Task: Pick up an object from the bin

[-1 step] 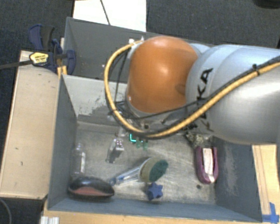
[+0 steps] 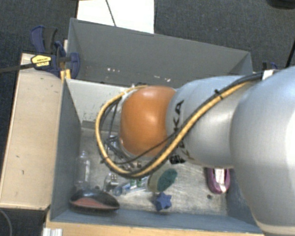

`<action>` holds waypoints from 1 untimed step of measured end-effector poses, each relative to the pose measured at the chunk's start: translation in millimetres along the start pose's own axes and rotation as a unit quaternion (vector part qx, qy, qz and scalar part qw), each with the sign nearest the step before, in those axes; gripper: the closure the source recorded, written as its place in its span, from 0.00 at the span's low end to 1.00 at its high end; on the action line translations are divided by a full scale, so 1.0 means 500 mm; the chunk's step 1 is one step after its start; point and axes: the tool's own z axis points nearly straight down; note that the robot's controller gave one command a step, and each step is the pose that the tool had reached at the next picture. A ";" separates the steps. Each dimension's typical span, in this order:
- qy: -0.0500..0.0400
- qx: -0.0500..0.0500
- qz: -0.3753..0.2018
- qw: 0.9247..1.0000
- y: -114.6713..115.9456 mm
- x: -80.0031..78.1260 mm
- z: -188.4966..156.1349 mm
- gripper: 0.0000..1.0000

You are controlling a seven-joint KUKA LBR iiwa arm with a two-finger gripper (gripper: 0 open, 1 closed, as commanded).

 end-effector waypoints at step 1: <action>0.013 0.001 -0.117 0.993 -0.096 0.014 0.046 0.00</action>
Offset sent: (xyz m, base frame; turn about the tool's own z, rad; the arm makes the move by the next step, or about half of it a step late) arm -0.0044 -0.0460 -0.0233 -0.2385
